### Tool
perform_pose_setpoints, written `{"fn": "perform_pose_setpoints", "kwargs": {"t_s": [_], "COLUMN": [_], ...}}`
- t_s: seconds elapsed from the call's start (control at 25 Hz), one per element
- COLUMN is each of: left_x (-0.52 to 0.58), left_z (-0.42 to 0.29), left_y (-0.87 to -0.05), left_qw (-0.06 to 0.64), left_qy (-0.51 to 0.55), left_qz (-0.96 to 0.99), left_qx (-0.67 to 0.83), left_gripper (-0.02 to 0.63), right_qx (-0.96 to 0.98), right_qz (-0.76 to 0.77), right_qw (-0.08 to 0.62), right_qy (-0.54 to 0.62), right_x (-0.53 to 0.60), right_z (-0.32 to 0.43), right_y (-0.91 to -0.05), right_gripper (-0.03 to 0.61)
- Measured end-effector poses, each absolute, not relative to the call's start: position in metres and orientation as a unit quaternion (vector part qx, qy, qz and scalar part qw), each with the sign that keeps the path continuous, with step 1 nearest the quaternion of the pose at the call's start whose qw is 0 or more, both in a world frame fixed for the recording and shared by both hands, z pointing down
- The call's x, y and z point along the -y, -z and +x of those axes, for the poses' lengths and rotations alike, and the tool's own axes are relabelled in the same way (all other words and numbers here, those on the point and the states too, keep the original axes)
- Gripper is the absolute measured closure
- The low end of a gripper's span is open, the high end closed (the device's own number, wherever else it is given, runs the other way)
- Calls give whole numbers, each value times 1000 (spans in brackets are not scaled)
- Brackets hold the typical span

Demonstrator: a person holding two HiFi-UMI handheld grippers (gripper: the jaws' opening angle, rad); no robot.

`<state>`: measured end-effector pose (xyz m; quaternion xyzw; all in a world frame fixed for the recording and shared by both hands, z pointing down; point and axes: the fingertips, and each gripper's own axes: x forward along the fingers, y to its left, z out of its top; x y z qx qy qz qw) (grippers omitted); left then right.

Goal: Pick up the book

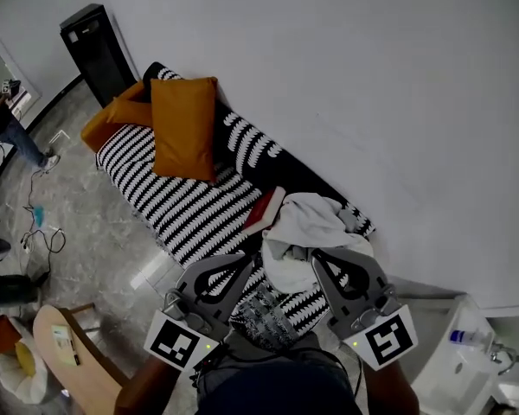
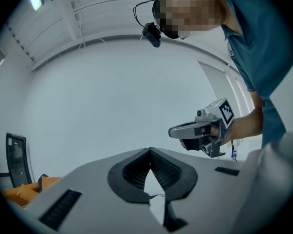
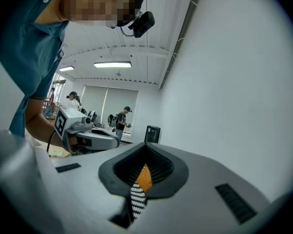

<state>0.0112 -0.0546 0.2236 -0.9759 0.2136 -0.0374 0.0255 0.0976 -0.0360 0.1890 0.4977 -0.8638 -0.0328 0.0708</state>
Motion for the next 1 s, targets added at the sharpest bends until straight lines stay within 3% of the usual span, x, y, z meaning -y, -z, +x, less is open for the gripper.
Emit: {"fn": "perform_pose_setpoints", "kwargs": {"t_s": [0.2, 0.56, 0.84, 1.0], "left_x": [75, 106, 123, 126], "left_z": [26, 18, -3, -10], "left_y": [-230, -289, -327, -352], "left_qw": [0, -48, -97, -121], "left_qy": [24, 62, 78, 87], "left_qz": [-964, -949, -937, -932], "left_qx": [-263, -306, -328, -331], "left_gripper": [609, 609, 609, 609], "right_qx": [883, 911, 916, 911], "right_qz": [464, 385, 310, 248], "right_qw": [72, 147, 253, 330], "right_qy": [2, 0, -12, -15], "right_x": [70, 173, 224, 235], "right_z": [117, 135, 129, 124], "right_y": [-223, -328, -434, -505], "right_gripper": [567, 566, 557, 488]}}
